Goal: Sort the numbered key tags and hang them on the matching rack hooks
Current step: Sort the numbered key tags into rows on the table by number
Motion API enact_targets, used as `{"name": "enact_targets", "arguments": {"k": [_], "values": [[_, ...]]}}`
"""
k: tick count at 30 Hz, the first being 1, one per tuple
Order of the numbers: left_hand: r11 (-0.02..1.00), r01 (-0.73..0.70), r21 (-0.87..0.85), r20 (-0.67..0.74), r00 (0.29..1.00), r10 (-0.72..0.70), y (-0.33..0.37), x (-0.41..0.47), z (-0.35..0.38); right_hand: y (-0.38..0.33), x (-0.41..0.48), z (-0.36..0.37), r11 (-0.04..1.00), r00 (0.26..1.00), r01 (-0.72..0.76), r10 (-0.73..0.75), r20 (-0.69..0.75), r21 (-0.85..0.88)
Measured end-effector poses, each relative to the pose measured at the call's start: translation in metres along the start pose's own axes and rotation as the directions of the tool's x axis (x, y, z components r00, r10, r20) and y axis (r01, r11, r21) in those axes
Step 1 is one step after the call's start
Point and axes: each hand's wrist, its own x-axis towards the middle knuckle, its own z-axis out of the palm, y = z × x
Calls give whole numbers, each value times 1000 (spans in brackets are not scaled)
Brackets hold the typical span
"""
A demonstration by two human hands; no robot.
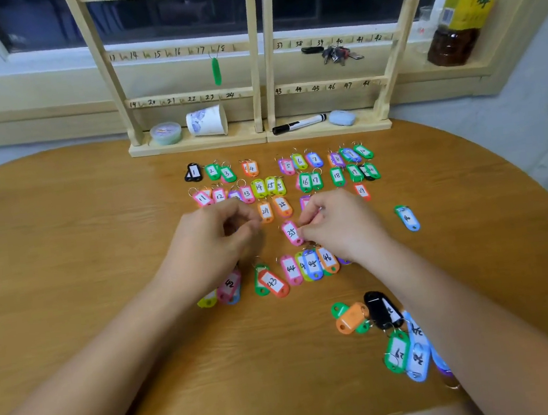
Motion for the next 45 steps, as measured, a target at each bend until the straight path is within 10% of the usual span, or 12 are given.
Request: {"name": "enact_targets", "arguments": {"k": [10, 30, 40, 45], "values": [[993, -105, -62, 19, 994, 107, 25, -21, 9, 33, -58, -44, 984, 993, 66, -49, -104, 165], [850, -527, 22, 356, 798, 486, 40, -65, 67, 73, -159, -21, 962, 962, 125, -178, -208, -243], [857, -513, -37, 273, 820, 503, 37, -61, 61, 64, -158, -21, 980, 967, 134, -162, -199, -144], [952, -204, -227, 167, 955, 244, 40, -57, 53, 59, -156, -34, 992, 961, 125, -114, -251, 28]]}}
